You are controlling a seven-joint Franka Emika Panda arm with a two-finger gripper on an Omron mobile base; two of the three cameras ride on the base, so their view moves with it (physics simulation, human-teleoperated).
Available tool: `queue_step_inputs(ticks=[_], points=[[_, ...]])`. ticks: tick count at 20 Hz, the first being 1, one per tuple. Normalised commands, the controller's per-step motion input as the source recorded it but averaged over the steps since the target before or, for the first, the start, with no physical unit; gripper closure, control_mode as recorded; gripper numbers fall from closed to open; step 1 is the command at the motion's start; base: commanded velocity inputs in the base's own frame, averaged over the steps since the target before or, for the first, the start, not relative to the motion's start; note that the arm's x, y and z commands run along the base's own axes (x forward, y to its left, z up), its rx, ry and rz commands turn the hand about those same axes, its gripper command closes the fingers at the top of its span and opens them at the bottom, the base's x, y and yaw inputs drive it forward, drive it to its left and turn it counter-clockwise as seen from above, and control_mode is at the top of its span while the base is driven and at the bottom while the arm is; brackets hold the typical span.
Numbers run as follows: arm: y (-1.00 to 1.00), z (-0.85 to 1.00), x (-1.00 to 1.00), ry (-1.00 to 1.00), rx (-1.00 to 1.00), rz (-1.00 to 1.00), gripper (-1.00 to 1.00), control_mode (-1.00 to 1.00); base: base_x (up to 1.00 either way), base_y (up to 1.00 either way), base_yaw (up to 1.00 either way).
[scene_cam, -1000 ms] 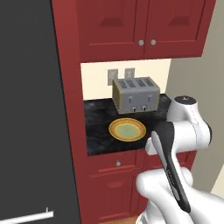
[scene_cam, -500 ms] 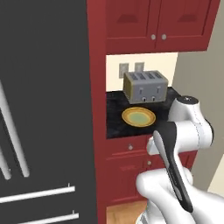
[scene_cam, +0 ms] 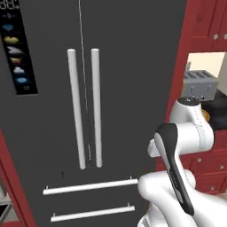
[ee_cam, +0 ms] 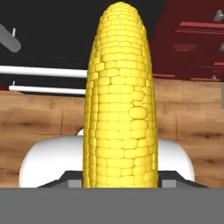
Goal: Place the corn on the bottom rack of the oven.
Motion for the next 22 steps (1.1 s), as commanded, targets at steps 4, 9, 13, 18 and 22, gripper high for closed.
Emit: queue_step_inputs(ticks=[4,9,13,18,22], points=[[0.0,0.0,0.0,0.0,0.0,0.0,1.0,1.0,0.16,1.0,0.12],[0.0,0.0,0.0,0.0,0.0,0.0,1.0,1.0,0.3,1.0,0.22],[0.0,0.0,0.0,0.0,0.0,0.0,1.0,1.0,0.84,1.0,0.39],[0.0,0.0,0.0,0.0,0.0,0.0,1.0,1.0,0.66,0.87,0.23],[0.0,0.0,0.0,0.0,0.0,0.0,1.0,1.0,0.29,0.98,-0.01]])
